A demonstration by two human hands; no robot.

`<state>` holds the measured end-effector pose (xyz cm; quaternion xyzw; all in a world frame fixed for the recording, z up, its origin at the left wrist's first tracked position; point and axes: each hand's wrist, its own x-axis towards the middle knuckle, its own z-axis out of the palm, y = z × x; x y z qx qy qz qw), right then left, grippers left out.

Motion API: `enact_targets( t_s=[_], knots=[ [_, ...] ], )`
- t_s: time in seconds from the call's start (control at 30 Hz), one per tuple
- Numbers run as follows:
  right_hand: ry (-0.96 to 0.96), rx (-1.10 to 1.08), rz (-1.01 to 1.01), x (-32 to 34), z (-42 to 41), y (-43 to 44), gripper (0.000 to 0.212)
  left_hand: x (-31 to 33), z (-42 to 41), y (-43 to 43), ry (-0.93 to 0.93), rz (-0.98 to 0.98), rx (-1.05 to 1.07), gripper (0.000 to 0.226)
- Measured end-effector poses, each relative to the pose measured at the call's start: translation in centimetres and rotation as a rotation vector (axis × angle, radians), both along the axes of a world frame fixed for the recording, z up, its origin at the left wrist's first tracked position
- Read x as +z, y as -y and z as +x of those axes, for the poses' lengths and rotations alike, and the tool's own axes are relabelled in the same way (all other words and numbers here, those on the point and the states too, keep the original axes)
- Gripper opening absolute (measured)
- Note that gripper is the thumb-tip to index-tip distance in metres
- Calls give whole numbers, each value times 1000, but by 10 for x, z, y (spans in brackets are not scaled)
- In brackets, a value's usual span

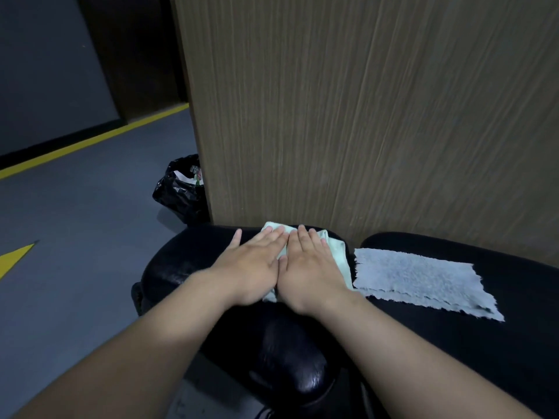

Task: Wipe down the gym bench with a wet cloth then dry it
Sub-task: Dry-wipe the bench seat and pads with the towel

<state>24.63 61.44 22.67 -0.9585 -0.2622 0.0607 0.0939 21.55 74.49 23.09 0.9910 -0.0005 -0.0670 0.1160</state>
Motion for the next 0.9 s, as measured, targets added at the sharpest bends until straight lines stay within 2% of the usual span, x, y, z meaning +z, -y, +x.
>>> enact_targets(
  t_s=[0.13, 0.3, 0.43, 0.63, 0.7, 0.73, 0.77, 0.83, 0.9],
  knots=[
    [-48, -16, 11, 3, 43, -9, 63, 0, 40, -11, -52, 7, 33, 56],
    [-135, 117, 29, 14, 51, 8, 62, 7, 30, -15, -85, 24, 30, 58],
    [-156, 218, 23, 20, 30, 29, 60, 13, -7, -5, -100, -15, 19, 63],
    [-45, 354, -51, 15, -45, 58, 64, 11, -96, 26, -20, 42, 19, 70],
    [-37, 340, -66, 12, -66, 63, 67, 11, -117, 35, -32, 66, 26, 71],
    [34, 330, -70, 11, -72, 62, 68, 11, -122, 36, -28, 53, 35, 70],
    [121, 300, -76, 12, -78, 59, 65, 13, -126, 35, -8, 13, 56, 69],
    [175, 227, -30, 20, -89, 46, 60, 18, -127, 25, 87, -107, 148, 63],
    [48, 207, -25, 23, -98, 31, 64, 18, -125, 6, 228, -143, 278, 56]
  ],
)
